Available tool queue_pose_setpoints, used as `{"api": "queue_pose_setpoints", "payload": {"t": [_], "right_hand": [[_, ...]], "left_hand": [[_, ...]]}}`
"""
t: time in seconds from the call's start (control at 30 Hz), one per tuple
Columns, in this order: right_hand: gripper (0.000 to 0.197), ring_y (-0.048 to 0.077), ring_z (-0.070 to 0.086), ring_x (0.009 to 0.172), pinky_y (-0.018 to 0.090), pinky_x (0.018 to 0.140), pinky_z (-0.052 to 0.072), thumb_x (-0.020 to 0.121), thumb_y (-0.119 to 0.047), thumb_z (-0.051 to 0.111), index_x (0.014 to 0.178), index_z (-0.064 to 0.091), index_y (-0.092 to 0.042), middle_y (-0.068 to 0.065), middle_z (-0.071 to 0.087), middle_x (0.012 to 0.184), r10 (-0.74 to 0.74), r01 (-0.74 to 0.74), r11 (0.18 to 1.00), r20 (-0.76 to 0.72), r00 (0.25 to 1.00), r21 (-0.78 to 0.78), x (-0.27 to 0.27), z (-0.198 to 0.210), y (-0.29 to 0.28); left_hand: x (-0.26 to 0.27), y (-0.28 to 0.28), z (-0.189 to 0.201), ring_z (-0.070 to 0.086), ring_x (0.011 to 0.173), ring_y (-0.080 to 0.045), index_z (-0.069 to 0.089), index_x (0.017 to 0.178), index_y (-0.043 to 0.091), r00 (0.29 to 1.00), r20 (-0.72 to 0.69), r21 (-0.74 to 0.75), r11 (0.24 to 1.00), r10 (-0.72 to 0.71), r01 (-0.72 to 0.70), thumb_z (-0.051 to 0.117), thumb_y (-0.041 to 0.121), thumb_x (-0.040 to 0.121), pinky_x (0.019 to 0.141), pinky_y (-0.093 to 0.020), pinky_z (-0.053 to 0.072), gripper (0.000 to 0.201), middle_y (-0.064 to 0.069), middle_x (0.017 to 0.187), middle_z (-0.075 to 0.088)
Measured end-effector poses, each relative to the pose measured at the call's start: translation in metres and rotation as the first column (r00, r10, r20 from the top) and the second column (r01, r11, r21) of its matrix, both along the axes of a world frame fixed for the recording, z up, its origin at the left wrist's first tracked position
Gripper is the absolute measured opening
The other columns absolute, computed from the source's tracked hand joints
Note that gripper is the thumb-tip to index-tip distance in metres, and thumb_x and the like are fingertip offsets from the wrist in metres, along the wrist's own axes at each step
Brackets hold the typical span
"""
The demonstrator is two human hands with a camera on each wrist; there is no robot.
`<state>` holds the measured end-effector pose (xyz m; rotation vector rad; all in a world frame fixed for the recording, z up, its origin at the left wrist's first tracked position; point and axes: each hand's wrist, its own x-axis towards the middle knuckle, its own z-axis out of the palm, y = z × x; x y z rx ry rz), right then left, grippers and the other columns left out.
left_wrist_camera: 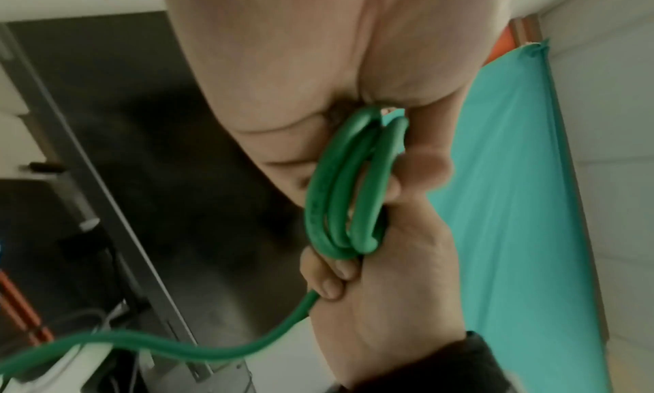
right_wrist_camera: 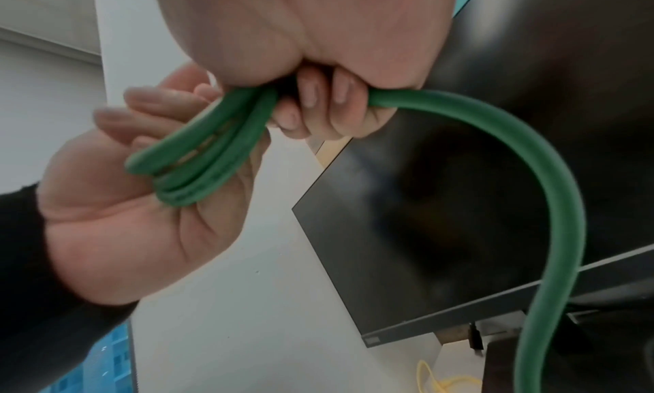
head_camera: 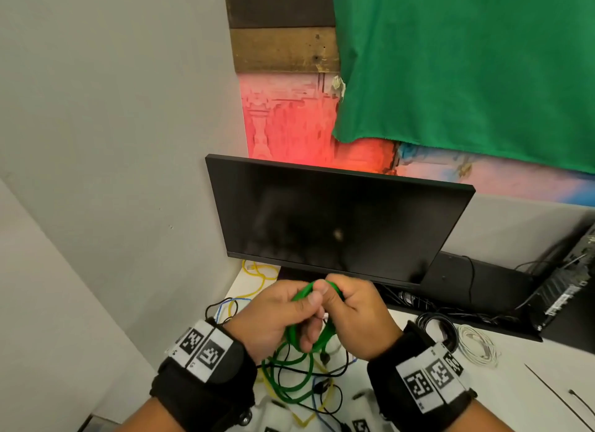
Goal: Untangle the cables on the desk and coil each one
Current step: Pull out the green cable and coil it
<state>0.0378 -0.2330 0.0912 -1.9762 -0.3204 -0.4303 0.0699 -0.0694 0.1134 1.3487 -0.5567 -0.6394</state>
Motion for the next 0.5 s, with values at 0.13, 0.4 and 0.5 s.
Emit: {"api": "queue_pose_setpoints", "payload": {"t": [0.13, 0.4, 0.5], "right_hand": [[0.048, 0.019, 0.051, 0.057, 0.038, 0.054, 0.044, 0.093, -0.062, 0.045, 0.07, 0.058, -0.021, 0.002, 0.054, 0.062, 0.037, -0.035, 0.998, -0.042, 0.998, 0.043, 0.007, 0.0, -0.001], [0.019, 0.0, 0.056, 0.078, 0.024, 0.075, 0.047, 0.095, -0.043, 0.055, 0.08, 0.06, -0.032, -0.011, 0.06, 0.087, -0.192, 0.016, 0.922, -0.42, 0.887, -0.387, -0.01, -0.057, -0.052], [0.029, 0.004, 0.054, 0.08, 0.024, 0.073, 0.043, 0.097, -0.054, 0.048, 0.081, 0.057, -0.031, -0.009, 0.058, 0.09, -0.312, -0.057, 0.826, -0.539, 0.782, -0.56, -0.012, -0.068, -0.05]], "left_hand": [[-0.006, -0.009, -0.007, 0.03, 0.035, -0.006, 0.057, 0.062, 0.018, 0.991, -0.114, -0.105, 0.991, 0.067, -0.079, 0.066, 0.051, 0.082, 0.04, -0.02, 0.028, 0.039, 0.004, 0.044, 0.036], [0.023, 0.027, -0.003, 0.022, 0.032, -0.006, 0.049, 0.062, 0.014, 0.864, -0.408, -0.182, 0.901, 0.295, -0.394, 0.052, 0.05, 0.09, 0.035, -0.02, 0.024, 0.046, 0.006, 0.043, 0.026], [0.021, 0.026, -0.005, 0.023, 0.032, -0.006, 0.05, 0.061, 0.015, 0.883, -0.383, -0.148, 0.926, 0.27, -0.347, 0.056, 0.045, 0.089, 0.035, -0.02, 0.026, 0.042, 0.006, 0.042, 0.027]]}}
